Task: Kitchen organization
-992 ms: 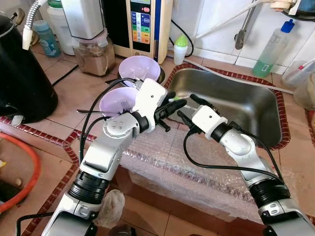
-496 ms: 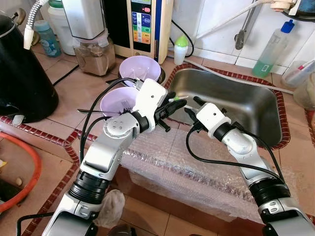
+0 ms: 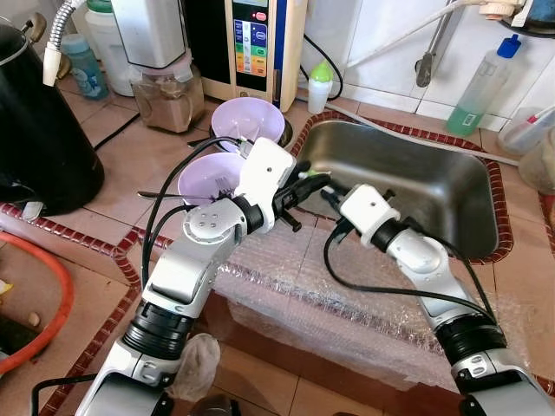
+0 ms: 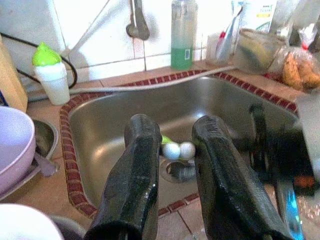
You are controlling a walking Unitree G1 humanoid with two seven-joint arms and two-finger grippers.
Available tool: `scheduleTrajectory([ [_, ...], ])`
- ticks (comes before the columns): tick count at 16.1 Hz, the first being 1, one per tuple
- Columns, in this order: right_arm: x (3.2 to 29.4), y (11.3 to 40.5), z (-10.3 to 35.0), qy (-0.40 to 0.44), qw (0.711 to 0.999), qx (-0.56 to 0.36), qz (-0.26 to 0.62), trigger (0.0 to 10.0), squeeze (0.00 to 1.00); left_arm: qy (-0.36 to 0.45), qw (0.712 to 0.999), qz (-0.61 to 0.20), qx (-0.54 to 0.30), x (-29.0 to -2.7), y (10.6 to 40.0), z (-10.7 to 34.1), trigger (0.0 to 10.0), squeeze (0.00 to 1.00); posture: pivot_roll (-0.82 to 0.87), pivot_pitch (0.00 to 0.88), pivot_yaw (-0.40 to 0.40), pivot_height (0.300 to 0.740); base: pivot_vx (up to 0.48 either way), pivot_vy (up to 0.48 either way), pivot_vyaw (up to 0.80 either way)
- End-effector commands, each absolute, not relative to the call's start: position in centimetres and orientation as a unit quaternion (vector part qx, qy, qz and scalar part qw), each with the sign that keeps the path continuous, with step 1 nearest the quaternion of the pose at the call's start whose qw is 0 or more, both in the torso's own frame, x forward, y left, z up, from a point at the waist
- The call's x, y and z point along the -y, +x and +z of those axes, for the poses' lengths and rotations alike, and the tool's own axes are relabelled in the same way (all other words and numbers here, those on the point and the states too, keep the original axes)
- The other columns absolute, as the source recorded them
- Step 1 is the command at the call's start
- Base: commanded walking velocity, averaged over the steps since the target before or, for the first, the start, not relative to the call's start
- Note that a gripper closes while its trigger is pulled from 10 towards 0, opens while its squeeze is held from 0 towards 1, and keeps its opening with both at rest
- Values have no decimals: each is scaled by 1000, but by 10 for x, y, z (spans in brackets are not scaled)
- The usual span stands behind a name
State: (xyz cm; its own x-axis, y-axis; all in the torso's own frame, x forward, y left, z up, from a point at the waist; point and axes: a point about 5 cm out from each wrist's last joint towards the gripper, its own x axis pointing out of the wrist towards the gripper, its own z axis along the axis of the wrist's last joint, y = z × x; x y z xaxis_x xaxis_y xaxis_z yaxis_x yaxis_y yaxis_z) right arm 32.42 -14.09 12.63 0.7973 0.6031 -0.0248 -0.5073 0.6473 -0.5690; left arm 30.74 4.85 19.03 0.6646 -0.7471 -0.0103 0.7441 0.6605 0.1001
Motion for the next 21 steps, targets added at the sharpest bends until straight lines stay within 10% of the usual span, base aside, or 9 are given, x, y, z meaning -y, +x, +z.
scheduleTrajectory([
  [1,140,326,135,-279,903,102,311,0,0,59,907,-418,9,-45,306,188,863,0,-25,8,-12,740,0,0,0],
  [4,143,328,135,-284,905,103,301,0,0,58,908,-414,8,-47,307,188,1490,0,-26,14,-12,740,0,0,0],
  [6,144,329,136,-289,906,103,292,0,0,59,909,-412,8,-48,307,187,7373,0,-26,16,-11,740,0,0,0],
  [7,146,331,135,-296,906,101,287,0,0,57,910,-410,8,-49,308,186,10000,1000,-25,17,-9,740,0,0,0],
  [21,183,369,114,-264,953,-43,142,0,0,89,893,-440,28,-83,279,193,10000,1000,56,54,-10,740,0,0,0],
])
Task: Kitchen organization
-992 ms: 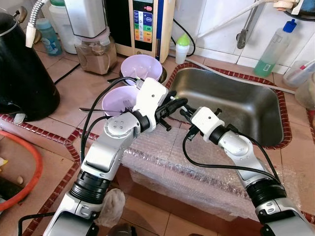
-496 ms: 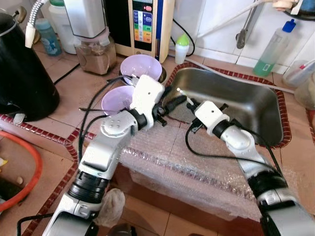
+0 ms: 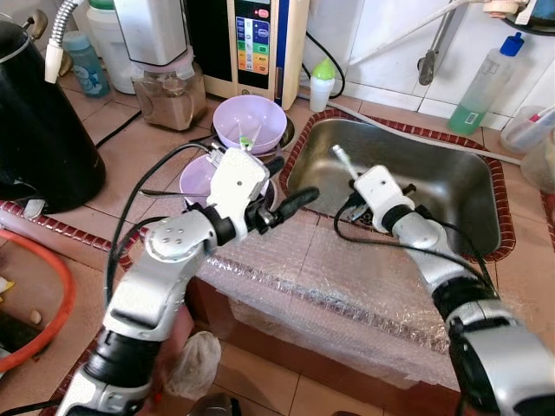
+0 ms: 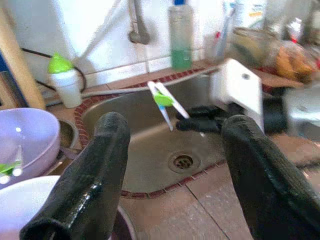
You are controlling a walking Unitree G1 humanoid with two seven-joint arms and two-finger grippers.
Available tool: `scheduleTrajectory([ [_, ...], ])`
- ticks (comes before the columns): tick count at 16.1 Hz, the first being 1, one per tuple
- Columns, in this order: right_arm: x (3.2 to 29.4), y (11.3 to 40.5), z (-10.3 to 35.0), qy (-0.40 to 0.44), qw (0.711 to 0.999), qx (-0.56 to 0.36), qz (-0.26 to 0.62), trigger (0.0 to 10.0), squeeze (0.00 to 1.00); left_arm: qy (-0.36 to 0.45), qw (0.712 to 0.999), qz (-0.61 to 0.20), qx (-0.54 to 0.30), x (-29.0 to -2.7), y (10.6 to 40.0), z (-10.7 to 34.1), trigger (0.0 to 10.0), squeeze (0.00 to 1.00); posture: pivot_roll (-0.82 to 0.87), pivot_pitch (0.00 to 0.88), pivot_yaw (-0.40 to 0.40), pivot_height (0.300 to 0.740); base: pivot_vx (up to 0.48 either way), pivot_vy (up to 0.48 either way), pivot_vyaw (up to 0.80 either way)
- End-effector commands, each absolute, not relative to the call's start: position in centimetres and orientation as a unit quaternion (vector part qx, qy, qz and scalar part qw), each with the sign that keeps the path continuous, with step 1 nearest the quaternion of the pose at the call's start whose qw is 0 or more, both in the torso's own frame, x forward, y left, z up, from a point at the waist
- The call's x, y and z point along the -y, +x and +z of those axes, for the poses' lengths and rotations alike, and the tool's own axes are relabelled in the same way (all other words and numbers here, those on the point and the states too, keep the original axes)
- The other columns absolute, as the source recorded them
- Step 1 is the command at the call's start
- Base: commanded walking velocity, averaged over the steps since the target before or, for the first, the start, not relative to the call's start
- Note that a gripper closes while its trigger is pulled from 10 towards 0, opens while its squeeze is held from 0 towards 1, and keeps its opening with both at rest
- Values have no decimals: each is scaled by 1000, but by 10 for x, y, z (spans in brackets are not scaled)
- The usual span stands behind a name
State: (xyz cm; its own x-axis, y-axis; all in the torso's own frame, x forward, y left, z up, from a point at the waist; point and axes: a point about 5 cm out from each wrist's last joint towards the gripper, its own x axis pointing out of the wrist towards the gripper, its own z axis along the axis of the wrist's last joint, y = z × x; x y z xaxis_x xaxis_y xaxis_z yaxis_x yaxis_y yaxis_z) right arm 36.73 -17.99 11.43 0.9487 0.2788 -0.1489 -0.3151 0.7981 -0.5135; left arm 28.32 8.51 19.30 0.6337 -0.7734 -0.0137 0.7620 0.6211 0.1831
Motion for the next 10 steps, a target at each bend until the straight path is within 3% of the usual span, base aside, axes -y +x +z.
scheduleTrajectory([
  [1,185,369,112,-258,955,-53,135,0,0,101,888,-447,24,-84,277,191,10000,1000,56,54,-10,740,0,0,0],
  [2,187,369,110,-252,957,-66,126,0,0,116,881,-458,16,-85,275,189,10000,1000,59,54,-9,740,0,0,0],
  [3,188,369,106,-243,959,-80,120,1490,0,129,877,-462,15,-85,275,189,10000,1000,64,53,-10,740,0,0,0],
  [4,189,368,104,-236,961,-86,118,1922,0,130,880,-456,16,-85,277,190,10000,1000,64,53,-10,740,0,0,0],
  [5,190,368,103,-224,964,-93,112,6627,114,130,881,-455,17,-85,278,190,10000,1000,64,50,-9,740,0,0,0],
  [6,194,368,101,-198,970,-106,93,10000,1000,136,879,-456,19,-84,279,192,10000,1000,64,46,-6,740,0,0,0],
  [10,200,368,100,-187,973,-112,78,10000,1000,147,874,-463,20,-83,281,193,10000,1000,57,39,-1,740,0,0,0],
])
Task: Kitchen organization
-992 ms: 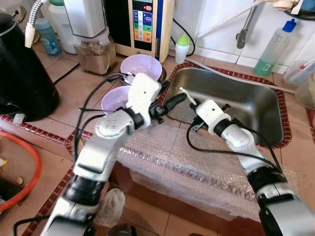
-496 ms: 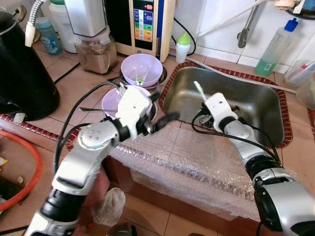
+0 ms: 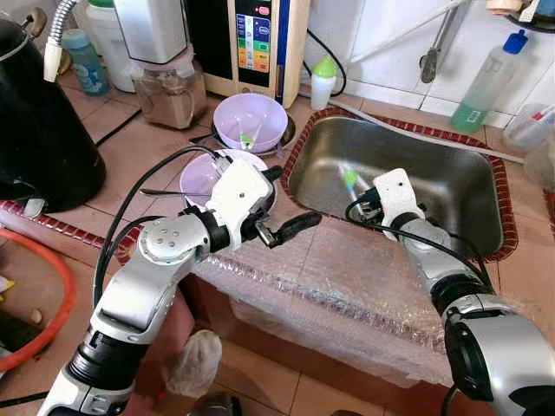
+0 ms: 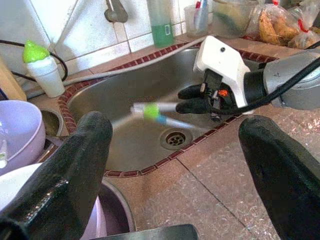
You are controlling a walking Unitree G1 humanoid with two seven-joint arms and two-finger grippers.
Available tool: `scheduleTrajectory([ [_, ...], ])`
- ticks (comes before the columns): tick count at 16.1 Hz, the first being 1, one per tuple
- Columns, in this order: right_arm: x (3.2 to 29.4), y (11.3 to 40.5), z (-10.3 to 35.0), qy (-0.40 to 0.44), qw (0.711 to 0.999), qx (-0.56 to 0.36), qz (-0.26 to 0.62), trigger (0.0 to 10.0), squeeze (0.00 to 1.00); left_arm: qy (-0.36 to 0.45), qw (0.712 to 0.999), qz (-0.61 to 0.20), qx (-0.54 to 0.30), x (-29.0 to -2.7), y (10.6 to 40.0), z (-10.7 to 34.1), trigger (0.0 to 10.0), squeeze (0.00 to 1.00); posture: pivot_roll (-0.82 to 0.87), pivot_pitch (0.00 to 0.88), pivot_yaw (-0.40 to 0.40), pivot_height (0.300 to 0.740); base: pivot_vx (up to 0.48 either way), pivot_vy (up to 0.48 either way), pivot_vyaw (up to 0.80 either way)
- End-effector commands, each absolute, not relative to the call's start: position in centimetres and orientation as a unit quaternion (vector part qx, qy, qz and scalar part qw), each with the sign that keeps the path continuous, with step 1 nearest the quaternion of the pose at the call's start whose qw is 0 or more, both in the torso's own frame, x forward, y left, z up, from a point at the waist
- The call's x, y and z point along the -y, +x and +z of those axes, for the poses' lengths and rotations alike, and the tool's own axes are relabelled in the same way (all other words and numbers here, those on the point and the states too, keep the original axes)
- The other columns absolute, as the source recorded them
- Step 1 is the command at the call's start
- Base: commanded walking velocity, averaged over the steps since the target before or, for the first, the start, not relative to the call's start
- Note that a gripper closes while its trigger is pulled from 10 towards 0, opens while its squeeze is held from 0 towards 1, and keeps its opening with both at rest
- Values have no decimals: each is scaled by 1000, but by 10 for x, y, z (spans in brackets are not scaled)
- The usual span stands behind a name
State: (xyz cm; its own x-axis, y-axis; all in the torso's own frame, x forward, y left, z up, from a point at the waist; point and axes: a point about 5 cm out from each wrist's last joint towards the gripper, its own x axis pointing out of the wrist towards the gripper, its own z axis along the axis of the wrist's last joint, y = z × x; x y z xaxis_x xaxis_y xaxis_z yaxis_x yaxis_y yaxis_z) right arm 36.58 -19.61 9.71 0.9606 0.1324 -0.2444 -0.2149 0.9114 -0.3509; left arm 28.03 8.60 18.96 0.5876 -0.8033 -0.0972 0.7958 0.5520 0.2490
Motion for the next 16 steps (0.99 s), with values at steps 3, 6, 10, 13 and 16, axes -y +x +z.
scheduleTrajectory([
  [3,204,368,102,-173,977,-107,67,10000,1000,151,873,-463,22,-82,282,192,10000,1000,50,34,4,740,0,0,0],
  [6,208,367,102,-141,984,-101,51,10000,1000,144,879,-454,33,-81,282,193,10000,1000,44,28,6,740,0,0,0],
  [10,215,364,108,-83,995,-56,14,10000,1000,94,924,-362,84,-91,288,198,10000,1000,40,15,4,740,0,0,0],
  [13,221,357,112,-78,997,-13,-6,10000,1000,53,944,-303,124,-97,280,197,10000,1000,34,6,0,740,0,0,0],
  [16,221,346,120,-60,997,33,-26,10000,1000,33,960,-230,159,-110,272,199,10000,1000,30,1,0,740,0,0,0],
])
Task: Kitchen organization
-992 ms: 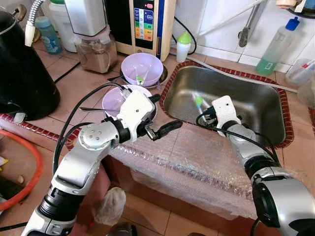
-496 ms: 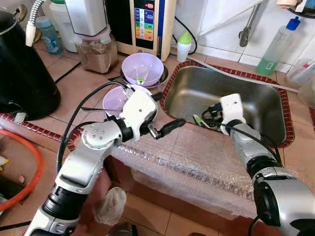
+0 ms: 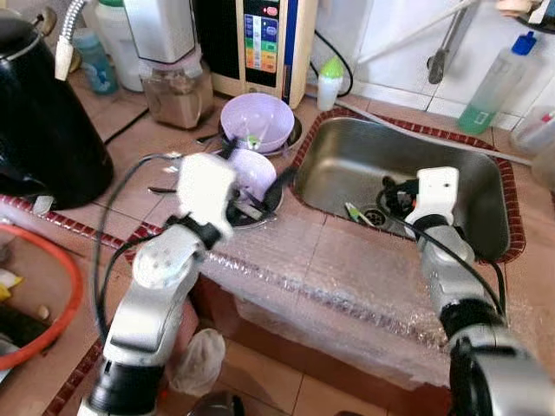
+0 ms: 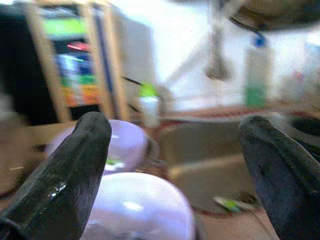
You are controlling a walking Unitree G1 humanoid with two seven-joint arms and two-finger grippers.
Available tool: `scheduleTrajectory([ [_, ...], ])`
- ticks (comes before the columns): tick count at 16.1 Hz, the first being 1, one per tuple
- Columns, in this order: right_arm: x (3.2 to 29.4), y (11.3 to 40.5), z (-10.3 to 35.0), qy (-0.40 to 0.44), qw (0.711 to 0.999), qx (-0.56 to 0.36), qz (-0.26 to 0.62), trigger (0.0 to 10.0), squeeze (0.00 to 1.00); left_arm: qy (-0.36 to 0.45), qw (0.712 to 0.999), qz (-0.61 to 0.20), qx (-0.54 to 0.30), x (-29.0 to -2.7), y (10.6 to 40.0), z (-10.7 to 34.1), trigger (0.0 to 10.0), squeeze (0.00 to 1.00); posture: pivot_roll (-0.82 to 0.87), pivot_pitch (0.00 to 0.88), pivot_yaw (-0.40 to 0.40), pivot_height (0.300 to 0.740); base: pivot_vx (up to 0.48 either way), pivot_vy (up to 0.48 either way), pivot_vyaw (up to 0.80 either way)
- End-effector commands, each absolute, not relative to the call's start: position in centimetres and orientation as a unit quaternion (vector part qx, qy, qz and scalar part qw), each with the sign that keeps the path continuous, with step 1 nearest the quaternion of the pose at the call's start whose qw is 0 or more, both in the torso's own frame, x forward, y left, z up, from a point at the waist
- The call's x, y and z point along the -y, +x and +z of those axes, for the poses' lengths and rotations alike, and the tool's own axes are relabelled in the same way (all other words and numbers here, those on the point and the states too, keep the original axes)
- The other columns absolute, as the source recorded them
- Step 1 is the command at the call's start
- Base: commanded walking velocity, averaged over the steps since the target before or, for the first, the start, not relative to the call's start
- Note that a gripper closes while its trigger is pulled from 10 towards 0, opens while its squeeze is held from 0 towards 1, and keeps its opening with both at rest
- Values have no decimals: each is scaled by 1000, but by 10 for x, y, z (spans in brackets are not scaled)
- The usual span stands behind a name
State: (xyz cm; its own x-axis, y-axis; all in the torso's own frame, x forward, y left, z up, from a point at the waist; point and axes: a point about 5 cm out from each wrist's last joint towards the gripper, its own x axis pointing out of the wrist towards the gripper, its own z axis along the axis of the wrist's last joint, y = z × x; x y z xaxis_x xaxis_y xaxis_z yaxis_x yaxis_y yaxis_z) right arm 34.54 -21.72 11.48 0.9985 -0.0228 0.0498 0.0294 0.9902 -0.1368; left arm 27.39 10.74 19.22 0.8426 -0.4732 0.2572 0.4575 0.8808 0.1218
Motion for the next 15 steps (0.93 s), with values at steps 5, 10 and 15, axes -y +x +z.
scheduleTrajectory([
  [5,215,312,123,-61,995,69,-25,10000,1000,35,972,-179,147,-123,250,179,10000,1000,28,0,1,740,0,0,0],
  [10,211,271,117,-71,996,40,-30,10000,369,63,983,-118,129,-141,237,163,10000,224,8,11,2,740,0,0,0],
  [15,201,267,114,-62,998,13,-16,10000,0,50,985,-120,117,-142,239,157,10000,0,0,3,5,740,0,0,0],
])
